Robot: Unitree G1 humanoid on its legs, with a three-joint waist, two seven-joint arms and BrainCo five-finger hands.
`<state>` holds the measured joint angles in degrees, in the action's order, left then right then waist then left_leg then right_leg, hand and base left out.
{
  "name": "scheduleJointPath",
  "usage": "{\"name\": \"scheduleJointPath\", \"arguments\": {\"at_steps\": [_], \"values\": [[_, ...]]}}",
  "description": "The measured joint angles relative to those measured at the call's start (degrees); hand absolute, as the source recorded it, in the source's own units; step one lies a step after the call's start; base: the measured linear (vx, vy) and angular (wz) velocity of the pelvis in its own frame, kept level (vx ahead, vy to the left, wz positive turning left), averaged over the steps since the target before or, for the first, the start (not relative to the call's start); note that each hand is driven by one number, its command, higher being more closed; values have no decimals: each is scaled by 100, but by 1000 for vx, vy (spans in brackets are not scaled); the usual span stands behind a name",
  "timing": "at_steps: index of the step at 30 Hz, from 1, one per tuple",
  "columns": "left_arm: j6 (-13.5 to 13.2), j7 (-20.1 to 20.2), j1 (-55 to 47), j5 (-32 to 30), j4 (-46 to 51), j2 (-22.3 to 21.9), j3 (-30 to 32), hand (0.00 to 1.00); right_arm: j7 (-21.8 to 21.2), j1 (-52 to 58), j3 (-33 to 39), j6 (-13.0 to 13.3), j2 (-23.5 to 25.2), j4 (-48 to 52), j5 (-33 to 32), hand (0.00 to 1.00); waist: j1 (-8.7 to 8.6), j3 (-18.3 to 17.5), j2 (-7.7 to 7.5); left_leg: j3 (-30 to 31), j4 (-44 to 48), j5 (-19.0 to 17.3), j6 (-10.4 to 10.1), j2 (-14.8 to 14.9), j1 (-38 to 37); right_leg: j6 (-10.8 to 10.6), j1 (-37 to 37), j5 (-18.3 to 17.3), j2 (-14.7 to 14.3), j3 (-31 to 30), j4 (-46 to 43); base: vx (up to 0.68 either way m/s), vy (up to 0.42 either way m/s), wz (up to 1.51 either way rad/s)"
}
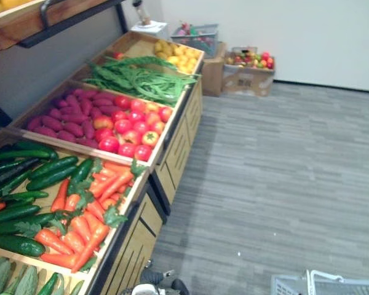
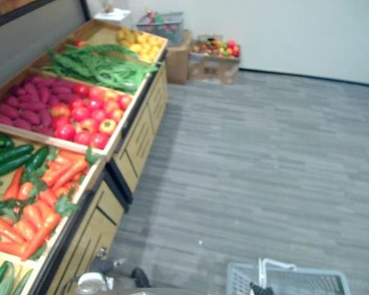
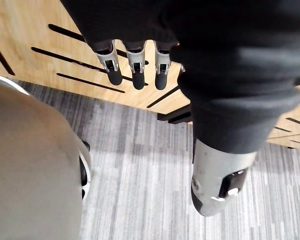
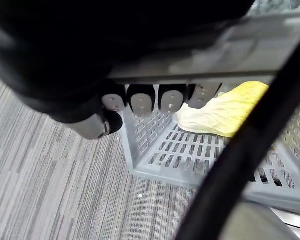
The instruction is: Pick vegetable in the basket
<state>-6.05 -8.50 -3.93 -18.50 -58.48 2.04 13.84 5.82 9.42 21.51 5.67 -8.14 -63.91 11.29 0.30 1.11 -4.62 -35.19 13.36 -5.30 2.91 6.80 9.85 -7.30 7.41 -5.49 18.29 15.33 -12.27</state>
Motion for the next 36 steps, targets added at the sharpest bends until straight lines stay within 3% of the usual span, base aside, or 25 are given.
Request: {"name": "scheduleJointPath", "arguments": {"at_steps": [1,2,3,4,5,6,7,10,13,14,16,17,18,19,20,22,24,25,26,27,28,30,31,32,36], "values": [[1,6,-2,-4,-33,38,-49,0,1,-1,119,3,-20,-6,0,100,4,-2,1,63,-83,-96,6,-114,-144,-94,-200,166,109,-213,-669,319,222,45],[11,6,-2,-1,-92,92,-112,0,0,-9,188,0,-41,-32,-1,100,-20,6,16,198,-199,-196,1,-206,-359,-408,-500,487,207,-485,-1578,297,203,50],[28,7,-4,-1,-102,131,-161,0,-1,-5,235,-2,-37,-45,0,100,-30,19,34,318,-257,-235,2,-246,-473,-491,-681,749,218,-689,-2098,343,152,70],[45,12,-18,-2,-113,212,-315,0,-9,33,282,-7,-19,-78,-1,100,-82,53,74,584,-382,-306,7,-297,-687,-715,-1024,1031,171,-965,-3102,344,89,96],[52,18,-57,14,-183,307,-401,0,-39,27,275,-17,-11,-154,-1,100,-174,72,91,858,-448,-384,-15,-319,-910,-670,-1332,854,106,-945,-4010,346,57,98],[58,17,-66,27,-210,332,-400,0,-62,42,272,-23,-8,-156,-2,100,-169,81,111,959,-491,-442,-13,-320,-1029,-616,-1469,642,46,-903,-4317,265,0,94],[83,11,-108,30,-224,380,-421,0,-100,105,280,-26,-5,-152,-7,100,-165,99,154,1143,-558,-493,-74,-308,-1215,-447,-1703,212,-30,-739,-4557,197,-29,77],[124,42,-117,45,-277,366,-263,0,-114,183,457,-33,47,-183,-16,100,-180,116,202,1767,-603,-532,-140,-271,-1310,10,-2242,-334,-92,-458,-3729,252,-166,108],[136,-21,-142,184,-307,236,157,0,-120,213,725,-42,115,-183,-21,100,-163,216,357,2481,-598,-560,-434,75,-1299,25,-2303,-330,-447,-893,-2122,230,-306,123],[139,-34,-201,210,-303,240,354,0,-117,221,776,-42,207,-182,-34,100,-142,270,326,2793,-609,-583,-587,212,-1294,3,-2221,-197,-552,-1318,-1275,266,-428,132],[160,-56,-254,259,-265,329,608,0,-131,332,774,-50,421,-180,-63,100,-113,335,34,3344,-605,-650,-836,305,-1210,48,-1952,348,-541,-1955,-111,309,-600,158],[177,-73,-222,262,-309,391,724,0,-123,407,798,-107,579,-229,-77,100,-50,371,-99,3713,-607,-649,-1086,475,-1086,-522,-1777,277,-593,-1842,64,323,-656,180],[150,-50,-204,264,-221,271,798,0,-122,461,900,-154,571,-170,-108,100,46,365,28,3655,-536,-535,-1142,672,-889,-239,-1790,94,-739,-1422,-69,247,-481,154],[152,-44,-199,264,-186,222,824,0,-127,466,909,-155,548,-151,-107,100,88,385,76,3599,-512,-399,-1134,699,-761,-229,-1802,42,-775,-1267,-251,199,-381,139],[150,-45,-210,266,-141,130,915,0,-143,477,900,-154,494,-67,-101,100,115,400,186,3496,-656,-54,-1201,773,-700,-171,-1813,-256,-848,-1031,-606,130,-277,122],[148,-46,-211,268,-68,26,1110,0,-163,489,892,-163,465,-49,-100,100,148,418,242,3759,-1032,343,-1304,871,-714,-48,-1834,-664,-835,-571,-1167,133,-369,153],[129,-36,-256,393,-26,-63,1329,0,-170,403,771,-159,469,10,-84,100,133,448,278,3746,-1264,886,-1158,868,-665,109,-1802,-887,-817,-405,-1554,62,-277,150],[131,-31,-266,470,-19,-90,1423,0,-172,371,731,-147,472,18,-44,100,107,450,266,3678,-1354,1153,-988,871,-568,187,-1731,-939,-762,-223,-1530,6,-199,135],[130,-25,-256,506,-10,-109,1587,0,-171,332,719,-126,488,63,-1,100,84,473,195,3207,-1369,1342,-713,867,-444,279,-1587,-1067,-643,135,-1329,-30,-127,114],[136,-24,-240,527,-11,-102,1656,0,-175,299,706,-122,458,104,7,100,83,520,161,2782,-1148,1246,-601,909,-326,286,-1525,-1094,-620,290,-1276,-53,-122,114],[163,-16,-212,613,-20,-123,1763,0,-172,274,714,-125,439,233,21,100,42,573,202,1743,-444,858,-470,1026,-177,308,-1400,-1105,-534,554,-1277,-61,-70,95],[164,-21,-320,619,-46,-128,1740,0,-168,255,765,-115,409,268,-1,100,-8,575,197,737,126,475,-482,1032,-325,324,-1173,-1141,-398,764,-1221,-58,-19,80],[167,-21,-378,617,-115,-132,1700,0,-168,203,800,-101,349,258,0,100,-13,571,237,653,-31,415,-550,888,-440,279,-1111,-1178,-408,775,-1147,-84,45,47],[173,-21,-443,605,-256,-114,1607,0,-182,158,796,-51,264,216,3,100,-22,563,278,766,-408,589,-739,764,-509,205,-1116,-1184,-478,681,-1049,-95,60,37],[173,-26,-523,593,-315,-37,1271,0,-249,146,976,-34,130,-13,-12,100,-161,450,398,1073,-1437,1141,-708,390,-534,128,-1125,-968,-748,238,-570,-57,48,55]]}}
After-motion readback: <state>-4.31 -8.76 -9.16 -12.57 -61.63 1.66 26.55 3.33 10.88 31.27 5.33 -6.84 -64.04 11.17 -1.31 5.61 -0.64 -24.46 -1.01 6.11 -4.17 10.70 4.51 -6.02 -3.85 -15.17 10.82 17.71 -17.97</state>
